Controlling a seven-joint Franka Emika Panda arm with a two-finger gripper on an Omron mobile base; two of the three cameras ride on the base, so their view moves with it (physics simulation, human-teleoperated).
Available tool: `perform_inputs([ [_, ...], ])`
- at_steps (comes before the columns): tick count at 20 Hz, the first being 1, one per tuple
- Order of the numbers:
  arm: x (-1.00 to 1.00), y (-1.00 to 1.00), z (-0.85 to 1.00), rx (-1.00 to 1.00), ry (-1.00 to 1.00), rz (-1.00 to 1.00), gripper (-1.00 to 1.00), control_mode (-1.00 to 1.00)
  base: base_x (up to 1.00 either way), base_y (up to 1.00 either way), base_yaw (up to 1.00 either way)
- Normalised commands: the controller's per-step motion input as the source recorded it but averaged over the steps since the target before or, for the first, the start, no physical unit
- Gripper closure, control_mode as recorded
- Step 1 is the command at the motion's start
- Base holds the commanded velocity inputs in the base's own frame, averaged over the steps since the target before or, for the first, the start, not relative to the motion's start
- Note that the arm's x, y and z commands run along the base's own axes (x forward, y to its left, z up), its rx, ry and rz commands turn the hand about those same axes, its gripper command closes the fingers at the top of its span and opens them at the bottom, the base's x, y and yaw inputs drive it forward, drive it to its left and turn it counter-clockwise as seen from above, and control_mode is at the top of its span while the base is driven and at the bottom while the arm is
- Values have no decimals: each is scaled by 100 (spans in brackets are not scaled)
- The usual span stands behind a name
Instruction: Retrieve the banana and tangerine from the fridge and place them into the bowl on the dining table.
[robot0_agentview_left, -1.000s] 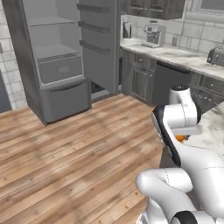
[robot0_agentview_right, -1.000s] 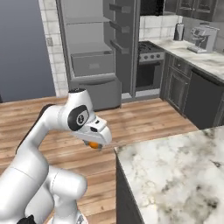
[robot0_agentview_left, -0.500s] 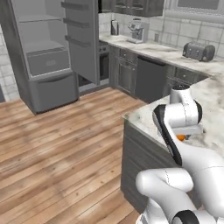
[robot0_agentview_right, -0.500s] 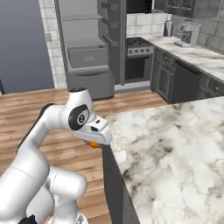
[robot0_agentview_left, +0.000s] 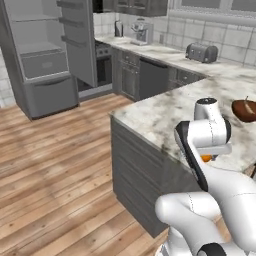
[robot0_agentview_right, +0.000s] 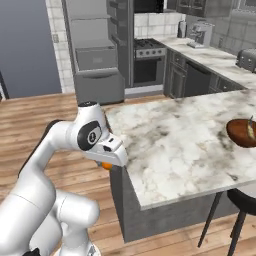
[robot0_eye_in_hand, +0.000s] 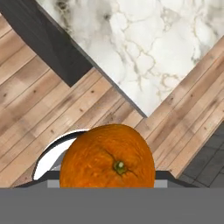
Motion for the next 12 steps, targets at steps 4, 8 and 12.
perform_inputs([
  [4,0,0,0,0,0,0,100,100,-60,-55,0],
  [8,0,0,0,0,0,0,100,100,-12,-72,0],
  [12,0,0,0,0,0,0,100,100,0,-86,0],
])
